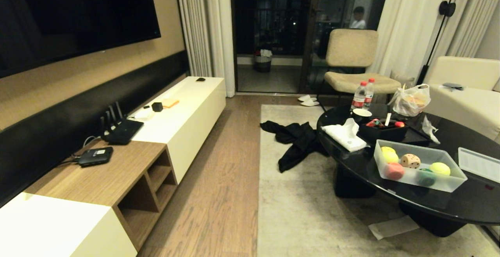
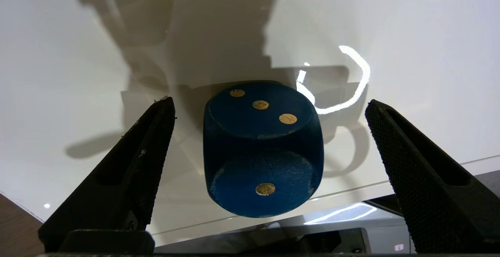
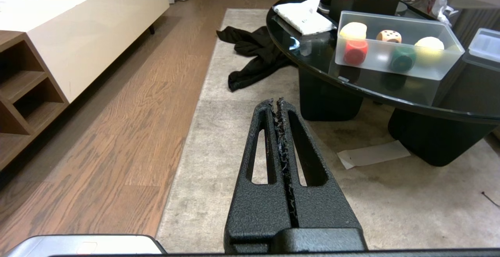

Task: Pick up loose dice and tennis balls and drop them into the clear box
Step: Put the toys in the box

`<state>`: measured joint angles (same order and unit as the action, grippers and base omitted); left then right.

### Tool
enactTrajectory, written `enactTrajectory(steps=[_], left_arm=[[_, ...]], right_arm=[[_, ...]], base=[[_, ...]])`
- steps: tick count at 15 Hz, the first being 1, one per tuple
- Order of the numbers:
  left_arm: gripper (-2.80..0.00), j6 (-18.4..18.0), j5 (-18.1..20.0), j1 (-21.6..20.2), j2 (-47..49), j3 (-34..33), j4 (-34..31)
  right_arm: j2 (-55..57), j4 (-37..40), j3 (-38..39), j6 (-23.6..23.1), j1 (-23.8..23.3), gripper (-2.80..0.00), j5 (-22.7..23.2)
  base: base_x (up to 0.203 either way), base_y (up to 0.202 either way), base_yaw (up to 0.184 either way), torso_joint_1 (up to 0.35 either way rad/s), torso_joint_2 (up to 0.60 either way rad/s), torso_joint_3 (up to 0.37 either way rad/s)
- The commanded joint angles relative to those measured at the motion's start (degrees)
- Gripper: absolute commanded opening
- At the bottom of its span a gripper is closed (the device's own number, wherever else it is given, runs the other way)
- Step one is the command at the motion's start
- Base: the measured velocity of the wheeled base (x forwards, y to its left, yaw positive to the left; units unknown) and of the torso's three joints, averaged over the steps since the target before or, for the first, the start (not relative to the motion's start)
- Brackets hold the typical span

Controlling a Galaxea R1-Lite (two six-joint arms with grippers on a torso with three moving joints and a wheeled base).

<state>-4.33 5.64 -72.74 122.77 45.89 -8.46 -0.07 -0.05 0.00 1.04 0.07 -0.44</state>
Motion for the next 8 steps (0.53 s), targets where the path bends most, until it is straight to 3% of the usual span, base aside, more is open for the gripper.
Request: enactTrajectory(steps=[1, 8], left_arm=[[0.0, -0.1, 0.0, 0.1, 0.2, -0.1, -0.1], [0.0, -0.2, -0.1, 0.1, 0.0, -2.6, 0.4]], right_arm=[[0.1, 0.0, 0.0, 0.0, 0.0, -2.8, 0.0], [0.1, 0.0, 0.0, 0.0, 0.0, -2.8, 0.0]], base=[[0.0, 0.0, 0.0, 0.0, 0.0, 0.0], [0.0, 0.0, 0.0, 0.0, 0.0, 0.0]])
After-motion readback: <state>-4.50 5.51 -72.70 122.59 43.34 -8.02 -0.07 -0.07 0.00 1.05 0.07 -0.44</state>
